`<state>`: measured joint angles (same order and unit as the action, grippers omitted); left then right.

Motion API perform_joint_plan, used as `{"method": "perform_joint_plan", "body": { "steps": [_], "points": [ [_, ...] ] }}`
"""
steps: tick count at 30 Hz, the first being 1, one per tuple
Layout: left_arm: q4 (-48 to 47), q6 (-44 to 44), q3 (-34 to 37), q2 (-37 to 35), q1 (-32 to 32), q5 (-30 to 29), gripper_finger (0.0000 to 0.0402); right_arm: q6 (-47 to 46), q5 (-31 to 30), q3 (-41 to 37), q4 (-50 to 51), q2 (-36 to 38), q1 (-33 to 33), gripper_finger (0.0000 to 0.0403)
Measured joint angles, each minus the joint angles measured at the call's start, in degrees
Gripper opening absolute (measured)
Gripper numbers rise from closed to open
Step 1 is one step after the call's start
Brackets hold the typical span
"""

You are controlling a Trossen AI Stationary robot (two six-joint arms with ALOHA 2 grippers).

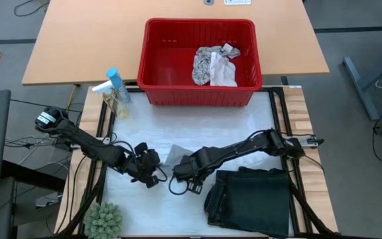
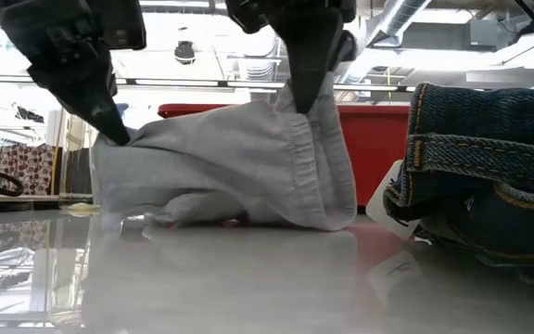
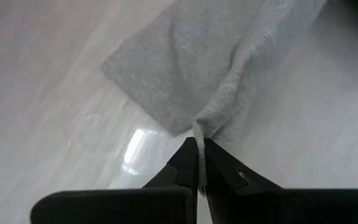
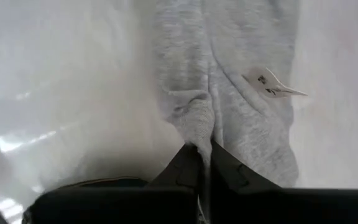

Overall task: Fold Laundry from Bin
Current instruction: Fold the gray boxer from the red laundry bin

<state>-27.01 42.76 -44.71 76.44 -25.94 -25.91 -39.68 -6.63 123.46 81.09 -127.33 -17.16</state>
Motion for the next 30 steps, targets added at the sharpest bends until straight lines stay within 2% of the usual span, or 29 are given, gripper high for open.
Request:
{"method": "perform_joint_plan", "body": {
  "steps": [6,10,19,22,25,28,30],
  "points": [
    [1.27,1.41,-0.71,0.00,0.40,1.06,0.0000,-8.00,-0.74,0.00,2.80,0.00,-1.72,0.0060],
    [1.05,0.82,-1.48,0.00,0.42,-1.19,0.0000,-11.35,-2.95,0.00,2.14,0.00,-3.57,0.0082],
    [-1.21,-0.70,-1.59,0.00,0.42,-0.70,0.0000,-15.63,-4.98,0.00,2.60,0.00,-9.52,0.0177],
    [-1.16,-1.01,-1.61,0.00,0.42,1.20,0.0000,-17.28,-10.79,0.00,2.16,0.00,-11.53,0.0193],
    [-0.99,-0.56,-1.61,0.00,0.38,2.92,0.0000,-13.16,-17.78,-0.04,-2.69,0.24,-13.13,0.0197],
    [0.15,-1.46,-1.61,-0.32,0.37,5.10,0.0000,-8.27,-18.22,0.00,-4.89,0.37,-13.18,0.0193],
    [0.56,-2.54,-1.65,-0.52,0.37,6.72,0.0000,-9.13,-21.58,-0.58,-3.59,0.37,-12.65,0.0186]
  ]
}}
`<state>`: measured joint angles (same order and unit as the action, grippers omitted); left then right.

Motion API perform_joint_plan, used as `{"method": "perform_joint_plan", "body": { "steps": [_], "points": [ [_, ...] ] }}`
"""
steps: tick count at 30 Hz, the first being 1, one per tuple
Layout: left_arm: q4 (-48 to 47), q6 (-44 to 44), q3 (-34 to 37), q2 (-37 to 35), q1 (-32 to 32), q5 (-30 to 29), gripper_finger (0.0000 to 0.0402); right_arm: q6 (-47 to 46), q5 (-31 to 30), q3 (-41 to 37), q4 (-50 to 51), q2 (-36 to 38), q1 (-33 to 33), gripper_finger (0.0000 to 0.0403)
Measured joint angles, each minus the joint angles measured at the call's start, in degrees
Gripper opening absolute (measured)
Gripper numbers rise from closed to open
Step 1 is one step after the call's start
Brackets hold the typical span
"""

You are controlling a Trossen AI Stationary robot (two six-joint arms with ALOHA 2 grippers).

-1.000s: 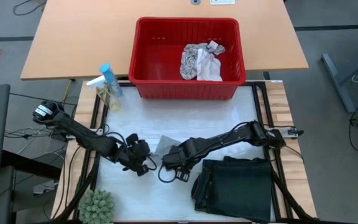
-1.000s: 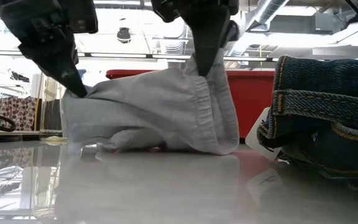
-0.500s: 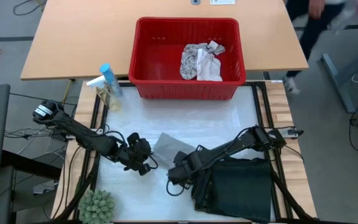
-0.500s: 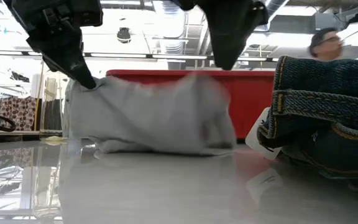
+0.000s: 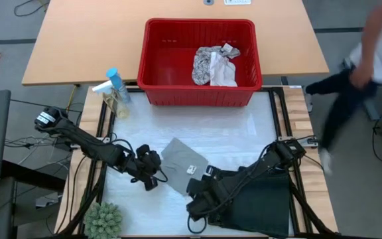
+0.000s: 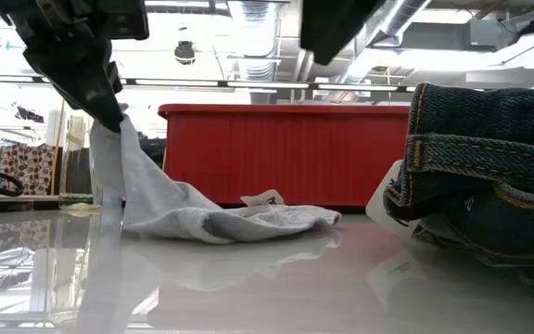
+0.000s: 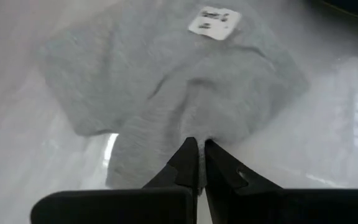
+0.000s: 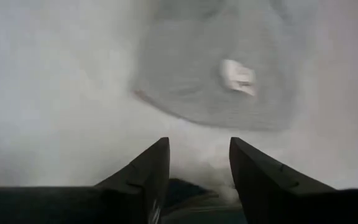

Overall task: Fold Laundry from Bin
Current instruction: Fold the gray boxer from the red laundry bin

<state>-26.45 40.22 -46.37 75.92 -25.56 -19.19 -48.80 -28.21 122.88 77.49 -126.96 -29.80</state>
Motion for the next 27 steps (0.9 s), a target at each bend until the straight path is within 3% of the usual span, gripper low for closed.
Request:
{"method": "perform_joint_plan", "body": {
  "steps": [4,11,18,21,24,27],
  "points": [
    [-0.81,-0.10,0.00,0.02,-0.05,0.67,0.0000,-2.38,-3.35,-3.25,-0.54,0.04,2.60,0.0152],
    [-3.31,-0.10,0.00,-0.31,-0.07,0.92,0.0000,6.69,6.36,-16.52,-16.90,2.48,6.91,0.0020],
    [-4.56,-0.12,0.00,-0.61,-0.31,0.94,0.0000,9.39,10.58,-36.52,-36.70,16.00,13.54,0.0015],
    [-3.86,-0.45,0.00,-0.61,-0.31,0.74,0.0000,10.15,16.66,-45.87,-47.08,21.68,17.27,0.0015],
    [-3.01,-0.41,0.00,-0.61,-0.31,0.47,0.0000,10.05,24.07,-53.11,-57.45,23.10,19.85,0.0015],
    [-2.57,0.17,0.00,-0.61,-0.31,0.46,0.0000,9.87,26.41,-55.52,-62.16,22.79,20.47,0.0015]
  ]
}}
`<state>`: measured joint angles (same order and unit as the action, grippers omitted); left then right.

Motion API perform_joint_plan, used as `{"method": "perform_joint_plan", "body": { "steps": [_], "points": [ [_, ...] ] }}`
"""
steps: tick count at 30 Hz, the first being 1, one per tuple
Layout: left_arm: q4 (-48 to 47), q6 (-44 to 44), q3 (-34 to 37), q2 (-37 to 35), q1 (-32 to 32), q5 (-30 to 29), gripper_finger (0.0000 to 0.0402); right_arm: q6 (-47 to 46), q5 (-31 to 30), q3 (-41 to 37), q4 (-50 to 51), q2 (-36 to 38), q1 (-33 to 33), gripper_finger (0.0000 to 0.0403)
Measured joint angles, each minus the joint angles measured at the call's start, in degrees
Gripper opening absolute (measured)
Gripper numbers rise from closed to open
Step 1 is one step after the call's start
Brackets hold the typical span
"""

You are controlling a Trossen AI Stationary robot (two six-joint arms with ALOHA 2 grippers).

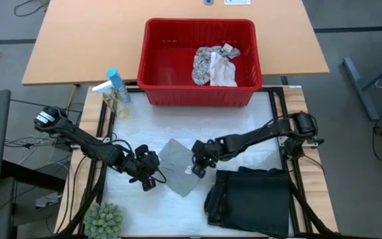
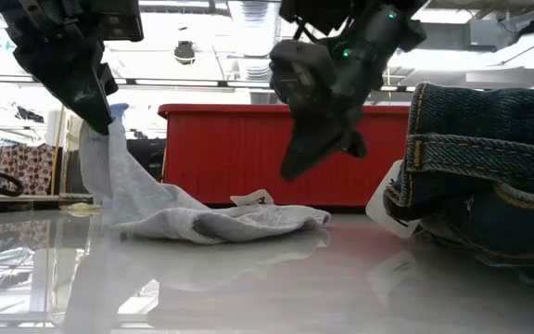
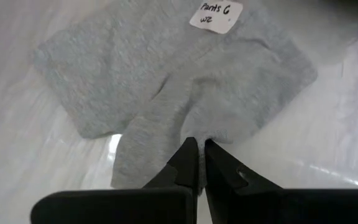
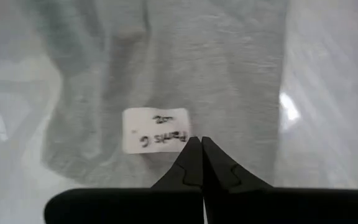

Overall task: Fold Laundry from Bin
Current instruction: Fold the gray boxer from the red laundry bin

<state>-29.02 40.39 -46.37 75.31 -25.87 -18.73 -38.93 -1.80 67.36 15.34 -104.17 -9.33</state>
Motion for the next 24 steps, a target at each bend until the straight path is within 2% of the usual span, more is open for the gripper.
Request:
{"method": "perform_joint_plan", "body": {
  "steps": [3,8,16,24],
  "points": [
    [0.36,0.77,0.00,0.00,0.00,0.03,0.0000,0.83,-0.01,-0.29,-0.14,-0.98,-0.07,0.0015],
    [1.31,1.87,0.00,0.00,0.02,0.53,0.0000,1.97,-5.24,-0.19,0.55,-1.75,2.09,0.0015],
    [2.60,-0.74,-2.91,-0.02,2.17,0.49,0.0000,3.43,0.19,-0.05,-2.24,-7.18,3.62,0.0015],
    [3.54,-7.83,-6.34,-0.02,7.85,-1.65,0.0000,3.45,0.30,0.08,-2.72,-9.16,2.67,0.0015]
  ]
}}
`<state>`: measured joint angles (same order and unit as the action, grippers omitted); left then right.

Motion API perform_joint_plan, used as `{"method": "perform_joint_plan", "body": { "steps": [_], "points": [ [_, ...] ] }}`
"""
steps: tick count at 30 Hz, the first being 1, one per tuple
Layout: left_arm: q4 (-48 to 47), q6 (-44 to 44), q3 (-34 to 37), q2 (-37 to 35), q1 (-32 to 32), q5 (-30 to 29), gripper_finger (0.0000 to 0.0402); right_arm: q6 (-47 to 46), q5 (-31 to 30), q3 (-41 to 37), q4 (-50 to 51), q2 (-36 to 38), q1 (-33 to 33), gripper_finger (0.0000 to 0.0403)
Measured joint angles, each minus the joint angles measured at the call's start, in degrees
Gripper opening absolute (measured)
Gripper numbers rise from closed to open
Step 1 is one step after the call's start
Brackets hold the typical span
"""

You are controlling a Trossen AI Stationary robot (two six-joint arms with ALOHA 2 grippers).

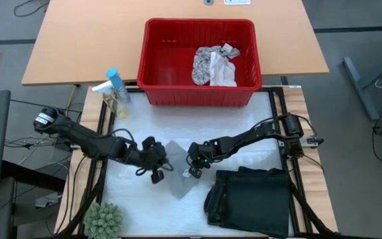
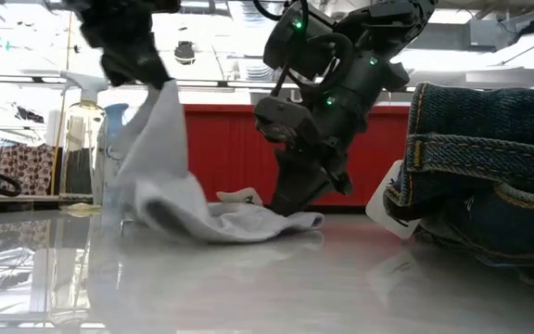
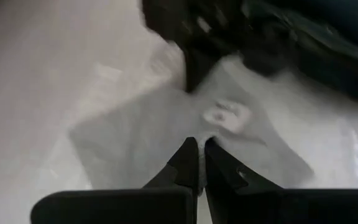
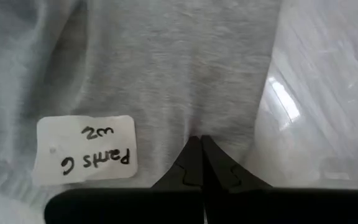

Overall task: Fold Laundry from Bin
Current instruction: Fold the gray boxer from the red laundry bin

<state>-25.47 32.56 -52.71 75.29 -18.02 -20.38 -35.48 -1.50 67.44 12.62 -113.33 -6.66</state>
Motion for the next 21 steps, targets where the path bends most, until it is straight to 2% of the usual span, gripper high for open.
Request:
{"method": "perform_joint_plan", "body": {
  "steps": [3,9,17,21],
  "points": [
    [1.81,-1.51,0.28,0.00,3.63,-1.18,0.0000,0.42,0.06,-0.09,0.08,0.26,0.03,0.0015],
    [1.91,-1.49,2.43,1.95,10.48,3.34,0.0000,0.56,0.09,-0.11,0.10,0.26,-0.21,0.0015],
    [6.23,-3.08,3.28,9.62,13.81,6.68,0.0000,1.07,0.57,-0.16,0.17,0.26,-0.58,0.0015],
    [9.54,-3.88,3.21,13.18,14.04,5.31,0.0000,1.42,1.38,-0.17,0.22,0.26,-0.83,0.0015]
  ]
}}
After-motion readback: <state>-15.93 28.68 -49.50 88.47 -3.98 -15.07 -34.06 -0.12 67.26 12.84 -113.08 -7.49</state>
